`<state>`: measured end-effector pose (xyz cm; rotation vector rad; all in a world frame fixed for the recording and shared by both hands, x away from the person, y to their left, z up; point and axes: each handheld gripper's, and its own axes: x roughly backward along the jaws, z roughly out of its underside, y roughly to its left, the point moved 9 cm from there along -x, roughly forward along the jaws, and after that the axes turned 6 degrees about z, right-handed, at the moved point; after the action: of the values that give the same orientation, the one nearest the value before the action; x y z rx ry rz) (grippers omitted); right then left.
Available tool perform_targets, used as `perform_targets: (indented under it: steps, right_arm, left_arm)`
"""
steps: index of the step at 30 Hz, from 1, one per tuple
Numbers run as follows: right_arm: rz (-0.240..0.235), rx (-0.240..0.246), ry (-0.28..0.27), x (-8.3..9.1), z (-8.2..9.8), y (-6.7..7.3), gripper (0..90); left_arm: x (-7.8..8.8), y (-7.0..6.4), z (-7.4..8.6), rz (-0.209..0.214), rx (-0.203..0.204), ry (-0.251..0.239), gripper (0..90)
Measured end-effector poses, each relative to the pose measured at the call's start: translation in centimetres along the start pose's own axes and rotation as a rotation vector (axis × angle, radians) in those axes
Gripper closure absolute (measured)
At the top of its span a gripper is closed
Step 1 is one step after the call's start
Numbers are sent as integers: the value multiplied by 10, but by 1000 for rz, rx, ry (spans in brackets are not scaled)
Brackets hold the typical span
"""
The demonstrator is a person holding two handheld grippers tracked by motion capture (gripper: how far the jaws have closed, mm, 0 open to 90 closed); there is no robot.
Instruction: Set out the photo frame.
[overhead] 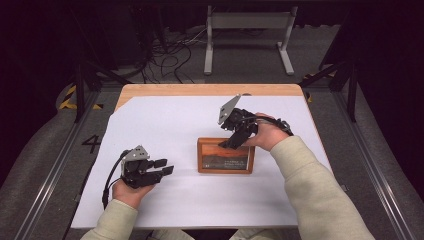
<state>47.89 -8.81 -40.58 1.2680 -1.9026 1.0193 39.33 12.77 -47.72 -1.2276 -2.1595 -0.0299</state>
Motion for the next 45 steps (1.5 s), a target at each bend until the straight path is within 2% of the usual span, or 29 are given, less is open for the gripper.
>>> perform_targets:
  steps: [2, 4, 6, 8, 11, 13, 18, 24, 27, 31, 33, 35, 38, 40, 41, 43, 45]
  right_arm:
    - [20, -23, -35, 11, -1, 0, 351]
    - [39, -52, -99, 25, -1, 1, 365]
    - [39, -99, -166, 41, 1, 5, 419]
    - [63, -128, -232, 56, 7, 8, 423]
    - [73, -143, -257, 63, 10, 10, 421]
    - [98, -201, -335, 86, 25, 13, 401]
    - [146, -260, -366, 105, 47, 13, 355]
    - [227, -313, -393, 117, 68, 17, 298]
    - [263, -362, -419, 120, 80, 18, 225]
    - [313, -433, -423, 118, 101, 19, 94]
    - [311, -462, -436, 117, 110, 21, 32]
    - [311, -452, -445, 115, 120, 26, 0]
    - [301, -465, -474, 112, 127, 30, 0]
    - [353, -470, -512, 111, 136, 32, 0]
    - [375, -474, -539, 111, 140, 32, 0]
    - [419, -495, -597, 108, 149, 34, 0]
    - [434, -508, -607, 105, 155, 34, 0]
  left_arm:
    - [1, 0, -1, -2, -7, -5, 556]
    - [3, 1, -2, -9, -6, -20, 527]
    - [5, 0, -4, -12, -12, -32, 507]
    - [7, -2, -5, -12, -16, -46, 492]
    - [10, -3, -4, -16, -27, -49, 484]
    - [17, -4, -2, -22, -25, -58, 483]
    - [28, -1, 0, -41, -24, -77, 477]
    - [33, 3, 1, -49, -19, -94, 468]
    - [34, 4, 1, -53, -22, -98, 454]
    - [34, 3, 0, -55, -24, -105, 441]
    - [34, 3, 0, -56, -35, -104, 440]
    - [34, 2, 0, -56, -44, -106, 440]
    - [34, 2, 1, -59, -42, -106, 438]
    - [35, 3, 3, -60, -47, -104, 433]
    - [35, 3, 5, -59, -36, -102, 431]
    - [37, 6, 7, -64, -41, -108, 421]
    - [38, 7, 8, -65, -46, -109, 411]
